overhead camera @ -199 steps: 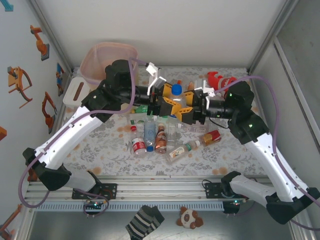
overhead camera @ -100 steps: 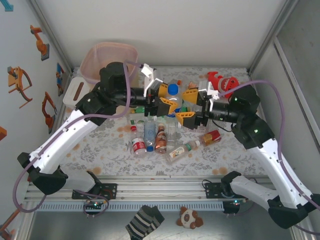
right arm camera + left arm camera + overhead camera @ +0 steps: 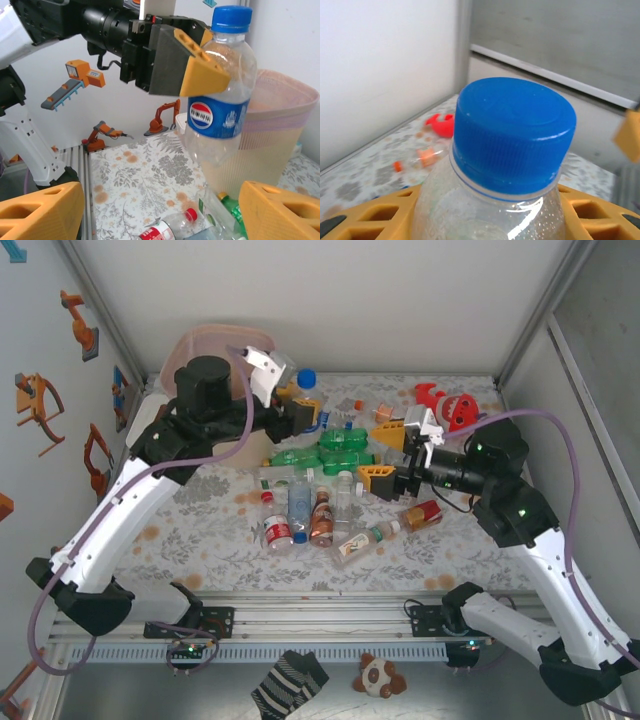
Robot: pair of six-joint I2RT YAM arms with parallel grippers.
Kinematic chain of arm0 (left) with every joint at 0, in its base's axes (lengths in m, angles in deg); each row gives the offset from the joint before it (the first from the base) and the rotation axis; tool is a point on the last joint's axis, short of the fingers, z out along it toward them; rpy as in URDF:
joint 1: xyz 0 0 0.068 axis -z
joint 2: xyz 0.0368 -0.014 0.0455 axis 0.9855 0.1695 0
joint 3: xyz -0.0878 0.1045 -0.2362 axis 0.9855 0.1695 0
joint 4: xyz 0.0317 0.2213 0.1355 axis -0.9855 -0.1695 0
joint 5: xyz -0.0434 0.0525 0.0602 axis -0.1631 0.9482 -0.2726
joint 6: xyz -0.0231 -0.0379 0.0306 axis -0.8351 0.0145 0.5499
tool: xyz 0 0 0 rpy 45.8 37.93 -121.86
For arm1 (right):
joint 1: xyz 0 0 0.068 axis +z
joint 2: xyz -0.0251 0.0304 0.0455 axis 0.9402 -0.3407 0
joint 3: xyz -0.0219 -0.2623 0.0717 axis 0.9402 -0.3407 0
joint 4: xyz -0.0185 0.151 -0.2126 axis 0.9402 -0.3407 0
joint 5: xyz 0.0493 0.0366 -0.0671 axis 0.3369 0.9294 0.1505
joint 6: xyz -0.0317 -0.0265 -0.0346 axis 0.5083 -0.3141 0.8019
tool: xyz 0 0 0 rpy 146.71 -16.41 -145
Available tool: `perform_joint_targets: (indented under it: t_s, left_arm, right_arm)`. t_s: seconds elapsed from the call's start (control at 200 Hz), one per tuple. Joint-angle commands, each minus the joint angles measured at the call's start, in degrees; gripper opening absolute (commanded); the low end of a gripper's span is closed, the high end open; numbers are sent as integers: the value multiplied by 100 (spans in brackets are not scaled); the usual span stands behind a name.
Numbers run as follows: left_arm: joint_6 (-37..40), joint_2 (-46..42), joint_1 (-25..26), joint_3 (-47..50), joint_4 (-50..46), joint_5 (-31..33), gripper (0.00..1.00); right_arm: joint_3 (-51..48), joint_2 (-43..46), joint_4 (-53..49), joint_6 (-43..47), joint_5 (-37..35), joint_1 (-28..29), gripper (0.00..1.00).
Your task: Put the plastic bottles in the bin
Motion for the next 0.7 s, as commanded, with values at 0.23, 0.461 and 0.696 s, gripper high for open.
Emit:
perform_joint_targets:
  t_s: [0.23, 0.461, 0.696]
  left_arm:
    - [-441, 264, -1247, -786, -337, 910, 38]
    - [-788, 1031, -2195, -1311, -380, 611, 37]
    - [-1024, 2241, -2673, -2370, -918, 301, 33]
  right_arm:
    - [98, 157, -206, 124, -314, 41, 79]
    - [103, 297, -318, 130, -420, 41, 79]
    - [95, 485, -496, 145, -573, 41, 78]
